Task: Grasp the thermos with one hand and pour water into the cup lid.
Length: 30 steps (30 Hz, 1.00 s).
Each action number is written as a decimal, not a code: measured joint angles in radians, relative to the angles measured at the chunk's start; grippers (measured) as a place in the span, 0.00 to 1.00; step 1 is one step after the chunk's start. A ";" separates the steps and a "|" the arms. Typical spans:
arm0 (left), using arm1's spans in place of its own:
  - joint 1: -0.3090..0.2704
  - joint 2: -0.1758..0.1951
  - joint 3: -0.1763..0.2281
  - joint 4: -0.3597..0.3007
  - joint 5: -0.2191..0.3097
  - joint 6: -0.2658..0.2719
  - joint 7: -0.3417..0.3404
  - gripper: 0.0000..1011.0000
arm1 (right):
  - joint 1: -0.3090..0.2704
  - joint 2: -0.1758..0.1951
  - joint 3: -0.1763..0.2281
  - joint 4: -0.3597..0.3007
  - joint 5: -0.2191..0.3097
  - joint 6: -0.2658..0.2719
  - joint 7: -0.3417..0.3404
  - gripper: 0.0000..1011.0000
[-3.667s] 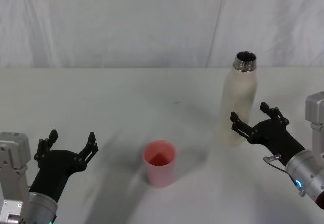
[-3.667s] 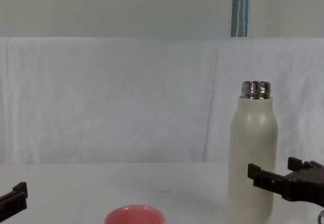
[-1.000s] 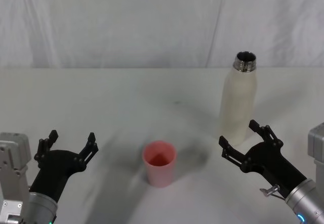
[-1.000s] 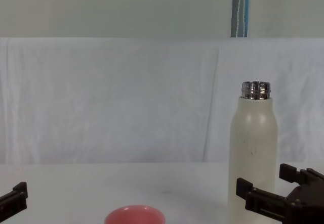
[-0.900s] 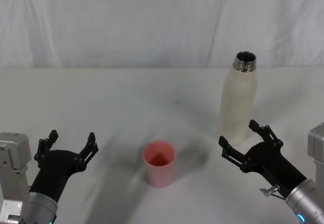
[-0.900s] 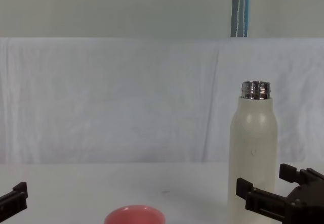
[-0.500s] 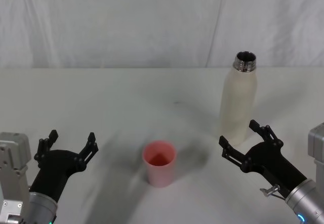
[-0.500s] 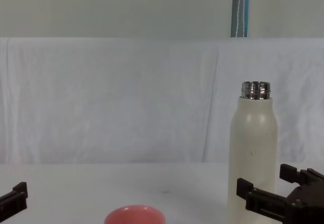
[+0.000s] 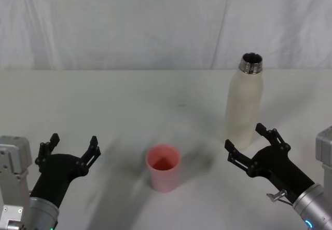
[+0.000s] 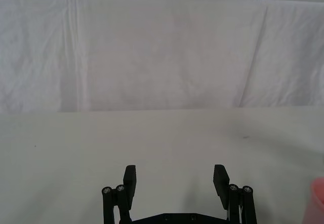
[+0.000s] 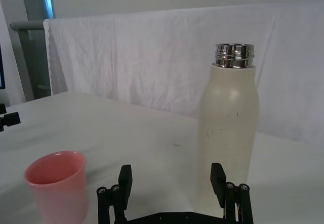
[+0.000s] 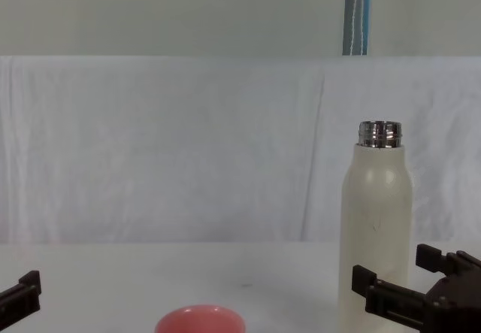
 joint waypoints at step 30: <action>0.000 0.000 0.000 0.000 0.000 0.000 0.000 0.99 | 0.000 0.000 0.000 0.000 -0.001 0.000 -0.001 0.99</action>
